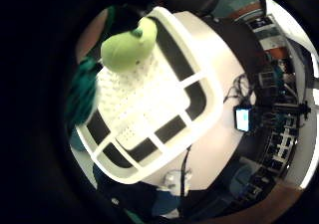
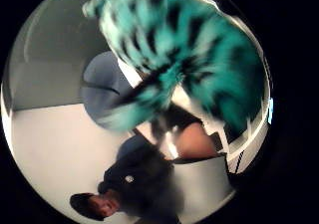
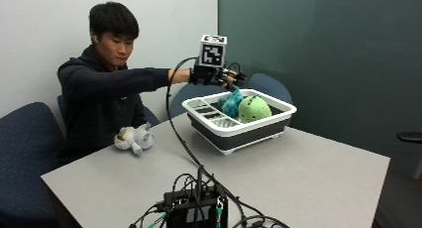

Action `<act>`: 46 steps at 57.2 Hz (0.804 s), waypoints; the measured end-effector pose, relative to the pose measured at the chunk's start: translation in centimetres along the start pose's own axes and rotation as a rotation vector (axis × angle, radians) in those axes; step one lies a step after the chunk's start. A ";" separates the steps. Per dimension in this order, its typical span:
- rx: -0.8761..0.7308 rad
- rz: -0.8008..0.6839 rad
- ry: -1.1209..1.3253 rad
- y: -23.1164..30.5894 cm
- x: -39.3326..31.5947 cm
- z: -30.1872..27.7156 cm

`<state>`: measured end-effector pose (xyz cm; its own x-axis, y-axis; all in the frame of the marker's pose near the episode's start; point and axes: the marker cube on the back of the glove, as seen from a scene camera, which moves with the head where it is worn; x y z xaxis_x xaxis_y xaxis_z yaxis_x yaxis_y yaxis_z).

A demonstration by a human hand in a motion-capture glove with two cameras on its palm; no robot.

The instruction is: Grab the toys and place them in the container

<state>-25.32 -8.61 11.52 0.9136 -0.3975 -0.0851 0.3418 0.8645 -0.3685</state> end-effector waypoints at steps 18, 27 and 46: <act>-0.017 -0.091 -0.208 17.8 9.4 0.1; -0.134 -0.071 -0.110 26.1 10.7 8.2; -0.003 -0.051 -0.143 28.7 10.3 19.8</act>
<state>-1.77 18.21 18.43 0.9172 -0.3929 0.0662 0.3881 0.8434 -0.3717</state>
